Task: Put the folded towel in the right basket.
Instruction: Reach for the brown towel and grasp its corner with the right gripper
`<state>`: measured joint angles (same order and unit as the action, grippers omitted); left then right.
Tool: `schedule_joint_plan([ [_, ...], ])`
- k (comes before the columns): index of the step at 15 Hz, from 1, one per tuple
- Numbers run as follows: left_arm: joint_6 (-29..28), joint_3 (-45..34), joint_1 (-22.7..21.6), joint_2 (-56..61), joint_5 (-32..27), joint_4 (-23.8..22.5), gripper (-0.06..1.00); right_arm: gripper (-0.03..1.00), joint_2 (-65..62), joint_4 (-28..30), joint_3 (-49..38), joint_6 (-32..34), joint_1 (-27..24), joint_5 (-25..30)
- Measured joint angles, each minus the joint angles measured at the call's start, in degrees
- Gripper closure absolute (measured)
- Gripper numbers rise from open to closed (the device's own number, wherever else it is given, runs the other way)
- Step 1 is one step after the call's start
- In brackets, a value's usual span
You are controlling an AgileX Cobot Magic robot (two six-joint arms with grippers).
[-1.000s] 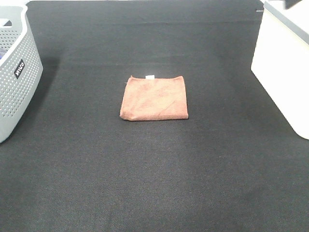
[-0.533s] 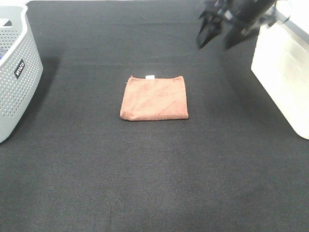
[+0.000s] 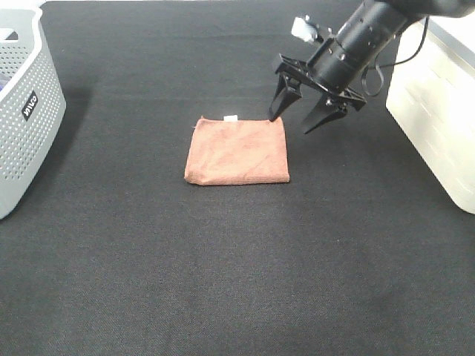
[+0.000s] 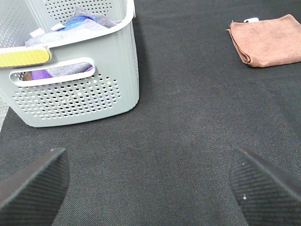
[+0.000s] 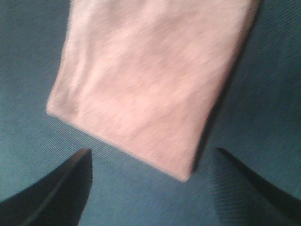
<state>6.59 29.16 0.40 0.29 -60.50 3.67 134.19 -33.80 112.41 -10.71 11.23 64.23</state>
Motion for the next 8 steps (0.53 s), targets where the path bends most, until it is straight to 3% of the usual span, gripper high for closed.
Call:
schedule_joint_plan([
  [8,0.0,0.0,0.0,0.0,0.0,0.0,0.07,0.31,8.59,-4.07,2.98,-3.44,-0.06,0.34],
])
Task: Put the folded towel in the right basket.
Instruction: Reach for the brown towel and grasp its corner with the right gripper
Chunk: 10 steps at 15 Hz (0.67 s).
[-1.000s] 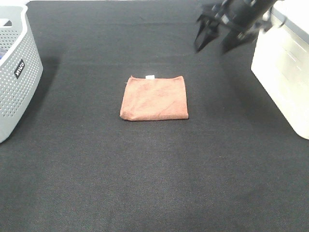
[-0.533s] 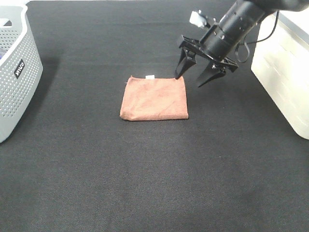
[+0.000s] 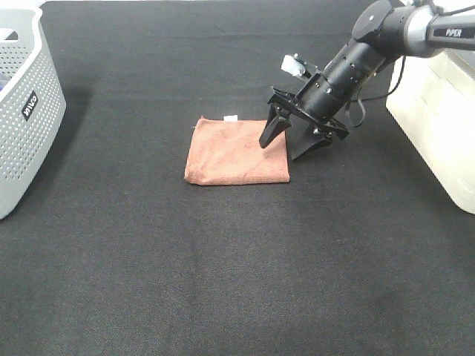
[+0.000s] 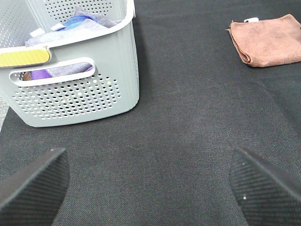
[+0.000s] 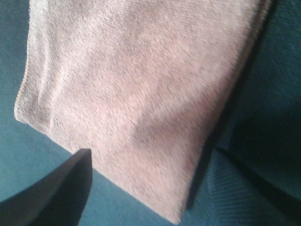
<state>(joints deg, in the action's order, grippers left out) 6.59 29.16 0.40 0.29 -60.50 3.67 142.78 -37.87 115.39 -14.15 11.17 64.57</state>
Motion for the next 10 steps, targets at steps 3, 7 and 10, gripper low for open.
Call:
schedule_joint_plan([
  [3,0.0,0.0,0.0,0.0,0.0,0.0,0.07,0.32,1.03,-1.55,0.0,-0.57,0.0,-0.92],
  [7,0.0,0.0,0.0,0.0,0.0,0.0,0.07,0.42,2.01,-2.98,0.17,-1.6,0.0,-2.06],
  [10,0.0,0.0,0.0,0.0,0.0,0.0,0.07,0.79,2.01,-4.64,0.17,-2.52,0.0,-3.44],
])
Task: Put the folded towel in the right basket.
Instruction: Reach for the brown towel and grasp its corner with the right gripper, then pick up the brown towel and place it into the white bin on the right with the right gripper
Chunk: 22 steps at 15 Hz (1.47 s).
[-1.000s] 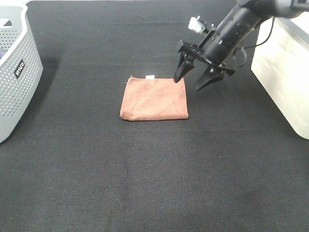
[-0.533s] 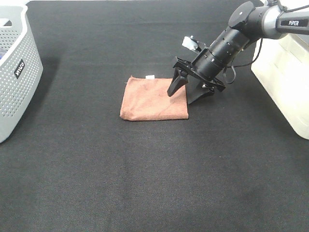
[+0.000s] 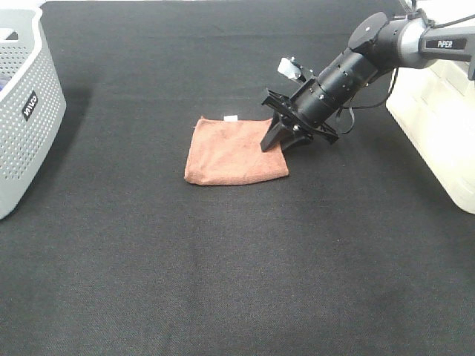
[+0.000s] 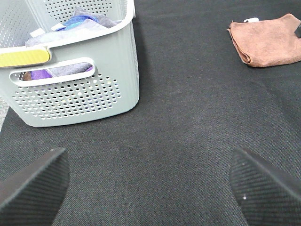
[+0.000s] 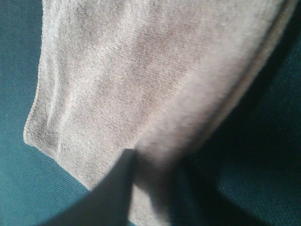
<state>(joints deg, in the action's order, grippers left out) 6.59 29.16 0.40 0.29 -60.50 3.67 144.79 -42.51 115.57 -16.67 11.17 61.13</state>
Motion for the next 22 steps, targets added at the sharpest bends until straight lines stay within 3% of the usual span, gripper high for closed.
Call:
schedule_joint_plan([
  [1,0.0,0.0,0.0,0.0,0.0,0.0,0.07,0.91,0.0,0.0,0.0,0.0,0.0,0.0],
  [2,0.0,0.0,0.0,0.0,0.0,0.0,0.07,0.96,0.0,0.0,0.0,0.0,0.0,-0.06],
  [10,0.0,0.0,0.0,0.0,0.0,0.0,0.07,0.96,-2.98,0.97,3.15,-0.52,0.0,3.5],
  [14,0.0,0.0,0.0,0.0,0.0,0.0,0.07,0.96,-12.89,9.74,3.55,1.26,0.06,7.39],
  [18,0.0,0.0,0.0,0.0,0.0,0.0,0.07,0.96,-25.32,21.03,3.61,7.62,0.11,8.14],
  [19,0.0,0.0,0.0,0.0,0.0,0.0,0.07,0.96,-25.32,21.03,3.61,7.62,0.11,8.14],
  [22,0.0,0.0,0.0,0.0,0.0,0.0,0.07,0.96,-32.72,29.79,3.78,9.17,0.06,8.37],
])
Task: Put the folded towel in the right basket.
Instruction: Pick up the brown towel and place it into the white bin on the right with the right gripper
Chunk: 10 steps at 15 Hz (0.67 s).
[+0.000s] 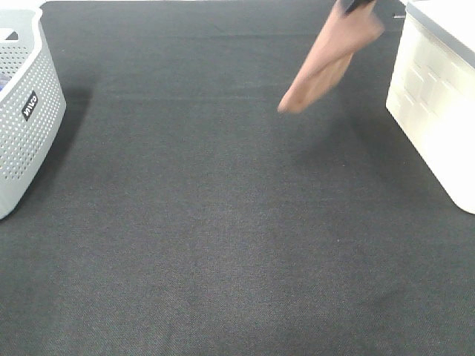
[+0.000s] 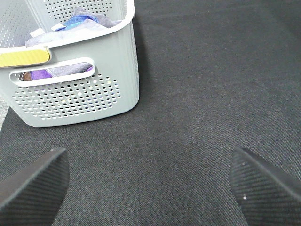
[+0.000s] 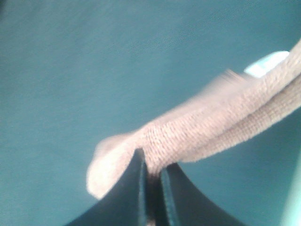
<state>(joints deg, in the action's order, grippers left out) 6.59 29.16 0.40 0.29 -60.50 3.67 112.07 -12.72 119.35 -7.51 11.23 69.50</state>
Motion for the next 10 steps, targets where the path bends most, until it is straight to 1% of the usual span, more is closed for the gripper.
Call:
schedule_joint_plan([
  [3,0.0,0.0,0.0,0.0,0.0,0.0,0.07,0.96,-5.67,8.31,0.0,2.29,-0.29,0.11],
  [4,0.0,0.0,0.0,0.0,0.0,0.0,0.07,0.96,-7.28,9.8,0.0,2.92,-1.83,0.11],
  [6,0.0,0.0,0.0,0.0,0.0,0.0,0.07,0.96,-8.02,9.74,0.0,3.21,-6.59,0.11],
  [10,0.0,0.0,0.0,0.0,0.0,0.0,0.07,0.96,-8.02,5.5,0.0,3.84,-19.54,0.11],
])
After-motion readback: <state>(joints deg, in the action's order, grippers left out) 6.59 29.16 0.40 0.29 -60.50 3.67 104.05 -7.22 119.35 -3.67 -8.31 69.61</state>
